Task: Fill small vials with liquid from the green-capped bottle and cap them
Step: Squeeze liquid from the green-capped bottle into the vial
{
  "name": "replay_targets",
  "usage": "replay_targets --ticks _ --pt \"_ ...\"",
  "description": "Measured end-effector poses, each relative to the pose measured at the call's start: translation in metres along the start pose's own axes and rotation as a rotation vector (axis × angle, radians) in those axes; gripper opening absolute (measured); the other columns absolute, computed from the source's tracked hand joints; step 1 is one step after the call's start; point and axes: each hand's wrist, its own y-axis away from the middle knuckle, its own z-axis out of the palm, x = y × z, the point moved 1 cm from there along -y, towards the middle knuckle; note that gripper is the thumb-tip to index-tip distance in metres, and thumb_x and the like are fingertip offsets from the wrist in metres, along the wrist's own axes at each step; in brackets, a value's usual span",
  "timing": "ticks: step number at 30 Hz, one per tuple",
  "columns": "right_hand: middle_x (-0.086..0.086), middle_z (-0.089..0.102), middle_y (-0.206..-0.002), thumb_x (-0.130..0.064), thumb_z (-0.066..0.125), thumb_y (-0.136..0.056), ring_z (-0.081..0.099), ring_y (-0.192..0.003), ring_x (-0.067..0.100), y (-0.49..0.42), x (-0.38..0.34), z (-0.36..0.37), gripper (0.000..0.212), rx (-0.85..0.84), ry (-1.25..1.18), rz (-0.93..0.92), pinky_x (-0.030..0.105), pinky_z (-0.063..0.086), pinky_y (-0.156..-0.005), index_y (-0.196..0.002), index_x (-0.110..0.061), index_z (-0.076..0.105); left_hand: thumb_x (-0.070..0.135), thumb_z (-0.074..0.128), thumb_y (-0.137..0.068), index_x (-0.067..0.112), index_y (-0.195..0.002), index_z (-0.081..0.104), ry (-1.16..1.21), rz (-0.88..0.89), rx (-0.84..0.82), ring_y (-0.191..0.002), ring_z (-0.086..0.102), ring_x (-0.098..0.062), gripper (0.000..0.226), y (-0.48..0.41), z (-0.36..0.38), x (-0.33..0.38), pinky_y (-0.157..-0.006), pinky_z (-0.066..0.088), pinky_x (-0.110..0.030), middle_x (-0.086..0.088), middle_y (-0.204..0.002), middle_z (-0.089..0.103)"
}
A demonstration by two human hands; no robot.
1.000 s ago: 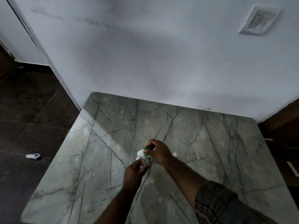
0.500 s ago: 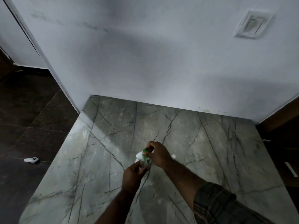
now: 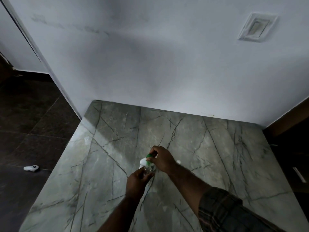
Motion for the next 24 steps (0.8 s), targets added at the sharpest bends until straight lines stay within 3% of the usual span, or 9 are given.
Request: replay_targets --ticks 5,13,24 --pt "0.002 0.067 -0.100 -0.032 0.076 -0.081 0.060 -0.094 0.016 0.0015 0.0052 0.0024 0.023 -0.006 -0.017 0.005 0.034 0.049 -0.085 -0.094 -0.016 0.065 0.044 0.075 -0.081 0.035 -0.103 0.073 -0.021 0.006 -0.002 -0.073 0.065 0.006 0.024 0.0003 0.0024 0.0002 -0.059 0.046 -0.009 0.017 -0.081 0.073" --pt "0.001 0.067 -0.099 -0.033 0.076 -0.080 0.061 -0.093 0.016 -0.0004 0.0017 -0.0012 0.021 -0.014 -0.007 -0.008 0.034 0.050 -0.084 -0.092 -0.019 0.065 0.044 0.074 -0.082 0.039 -0.097 0.071 -0.013 0.017 0.002 -0.068 0.066 -0.002 0.016 -0.0007 0.0019 0.0000 -0.065 0.054 -0.027 0.012 -0.076 0.072" --pt "0.000 0.066 -0.101 -0.035 0.076 -0.080 0.062 -0.093 0.015 0.0005 0.0008 -0.0019 0.024 -0.006 0.015 0.023 0.036 0.052 -0.085 -0.095 -0.019 0.066 0.043 0.073 -0.083 0.036 -0.102 0.072 -0.021 0.018 0.002 -0.072 0.066 0.004 0.021 0.0004 0.0028 0.0012 -0.064 0.051 -0.017 0.015 -0.081 0.073"
